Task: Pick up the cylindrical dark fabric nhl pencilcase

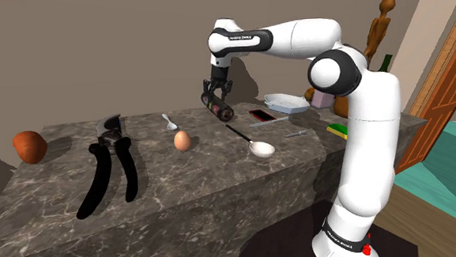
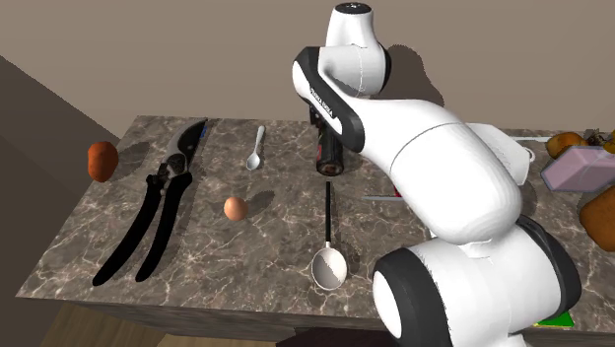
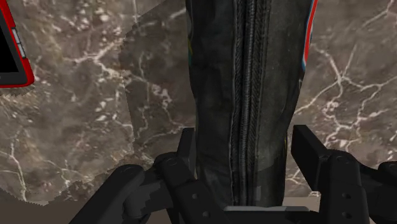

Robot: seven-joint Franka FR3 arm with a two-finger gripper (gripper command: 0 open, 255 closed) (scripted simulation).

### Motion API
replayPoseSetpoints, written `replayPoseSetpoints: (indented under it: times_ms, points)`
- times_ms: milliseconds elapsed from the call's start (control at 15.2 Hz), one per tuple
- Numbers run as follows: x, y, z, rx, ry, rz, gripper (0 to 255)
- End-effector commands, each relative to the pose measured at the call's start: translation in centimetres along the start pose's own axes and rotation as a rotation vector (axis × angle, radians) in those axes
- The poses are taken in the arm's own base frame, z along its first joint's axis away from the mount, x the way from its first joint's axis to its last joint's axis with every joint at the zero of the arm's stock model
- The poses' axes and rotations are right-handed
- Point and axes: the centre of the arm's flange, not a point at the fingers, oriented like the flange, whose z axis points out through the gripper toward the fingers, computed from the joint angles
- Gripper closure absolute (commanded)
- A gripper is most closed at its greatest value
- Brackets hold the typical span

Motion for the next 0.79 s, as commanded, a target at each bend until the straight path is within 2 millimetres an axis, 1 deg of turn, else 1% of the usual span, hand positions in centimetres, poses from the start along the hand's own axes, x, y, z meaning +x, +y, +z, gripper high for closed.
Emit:
replayPoseSetpoints:
  times_ms: [0,594,726]
  points:
    - [0.1,0.0,-1.1,0.0,0.001,0.0,255]
    - [0.5,-0.2,-5.8,0.0,0.001,0.0,255]
    - [0.5,-0.2,-5.9,0.0,0.001,0.0,255]
